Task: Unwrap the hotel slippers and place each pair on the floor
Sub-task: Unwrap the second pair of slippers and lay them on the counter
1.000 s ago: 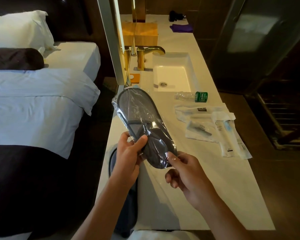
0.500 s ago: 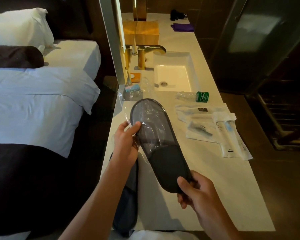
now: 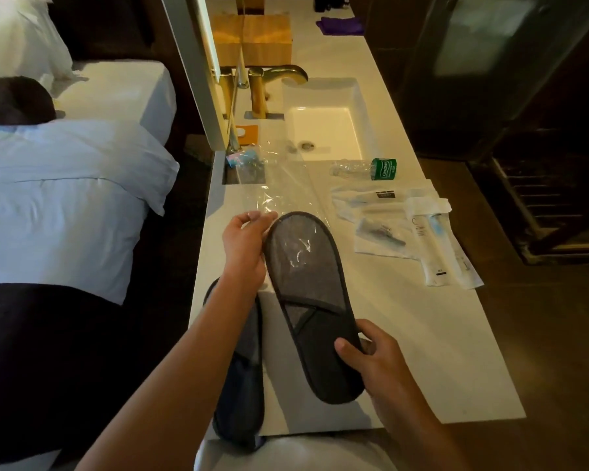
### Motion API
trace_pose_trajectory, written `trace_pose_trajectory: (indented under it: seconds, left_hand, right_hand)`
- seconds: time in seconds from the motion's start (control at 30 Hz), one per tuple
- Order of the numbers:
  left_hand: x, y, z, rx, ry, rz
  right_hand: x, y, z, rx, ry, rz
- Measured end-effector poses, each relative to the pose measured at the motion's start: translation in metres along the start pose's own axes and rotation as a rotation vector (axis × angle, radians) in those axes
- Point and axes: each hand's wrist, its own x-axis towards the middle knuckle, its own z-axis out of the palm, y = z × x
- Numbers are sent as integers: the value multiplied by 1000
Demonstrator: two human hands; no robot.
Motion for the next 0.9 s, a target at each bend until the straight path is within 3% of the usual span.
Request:
trace_pose_trajectory:
  seconds: [0.23,0.53,0.6,0.67,0.77,0.83,0.9]
  left_hand:
    - [35,15,-4,-8,108,38]
    - [47,11,-10,-61,95,58]
    - [44,6,-13,-70,76,44]
    - [42,2,-16,-80,59,28]
    - [39,-2,-22,-94,39,10]
    - [35,-3,-25,-107,20,-8]
    - [31,-4,-27,-114,5,-32]
  right_hand:
    - [6,57,-7,86,-23,386]
    - [30,93,9,75,36,451]
    - [34,93,15,-104,48,351]
    - [34,92,19,-440,45,213]
    - [30,82,22,-886,-42,157]
    - [28,76,19,-1026,-88,161]
    - [33,71,12,-1008,-72,96]
